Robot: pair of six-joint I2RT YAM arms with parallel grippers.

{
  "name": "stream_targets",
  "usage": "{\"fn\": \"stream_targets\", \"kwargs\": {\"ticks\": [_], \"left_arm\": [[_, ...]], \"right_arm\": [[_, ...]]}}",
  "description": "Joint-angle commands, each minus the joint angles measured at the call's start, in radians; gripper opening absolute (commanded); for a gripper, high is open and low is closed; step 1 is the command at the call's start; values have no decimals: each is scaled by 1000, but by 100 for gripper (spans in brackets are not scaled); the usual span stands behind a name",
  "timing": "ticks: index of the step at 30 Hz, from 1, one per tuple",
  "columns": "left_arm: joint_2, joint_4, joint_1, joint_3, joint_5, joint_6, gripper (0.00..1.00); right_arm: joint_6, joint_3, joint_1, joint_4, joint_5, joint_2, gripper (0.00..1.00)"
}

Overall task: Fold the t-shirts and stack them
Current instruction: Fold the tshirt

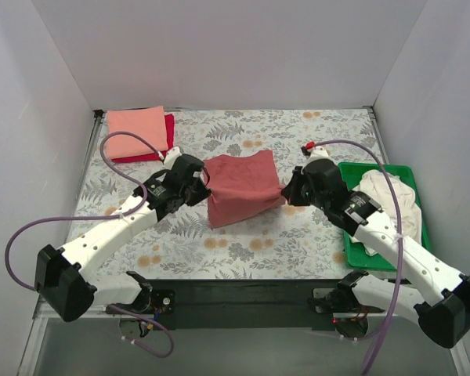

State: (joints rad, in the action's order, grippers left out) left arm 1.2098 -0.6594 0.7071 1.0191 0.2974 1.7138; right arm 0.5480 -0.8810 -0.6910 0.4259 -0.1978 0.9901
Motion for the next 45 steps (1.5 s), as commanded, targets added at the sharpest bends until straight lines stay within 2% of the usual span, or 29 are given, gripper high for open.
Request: {"fn": "stream_targets", "kwargs": {"ticks": [1, 8, 14, 25, 35, 45], "left_arm": [[46, 39, -98, 111, -9, -74, 0], [172, 76, -173, 248, -43, -132, 0], [263, 93, -251, 328, -64, -168, 0], [413, 133, -351, 403, -122, -201, 0], [588, 142, -396, 493, -181, -238, 0], [752, 149, -408, 578, -139, -243, 0]], "right_arm": [[-98, -130, 99, -76, 75, 90, 1], [-143, -262, 206, -141, 222, 242, 1], [-168, -338, 266, -165, 287, 355, 1], [-183, -492, 344, -194, 399, 567, 1], [-166, -607, 381, -210, 452, 771, 1], [-183, -710, 406, -222, 489, 958, 1]]}}
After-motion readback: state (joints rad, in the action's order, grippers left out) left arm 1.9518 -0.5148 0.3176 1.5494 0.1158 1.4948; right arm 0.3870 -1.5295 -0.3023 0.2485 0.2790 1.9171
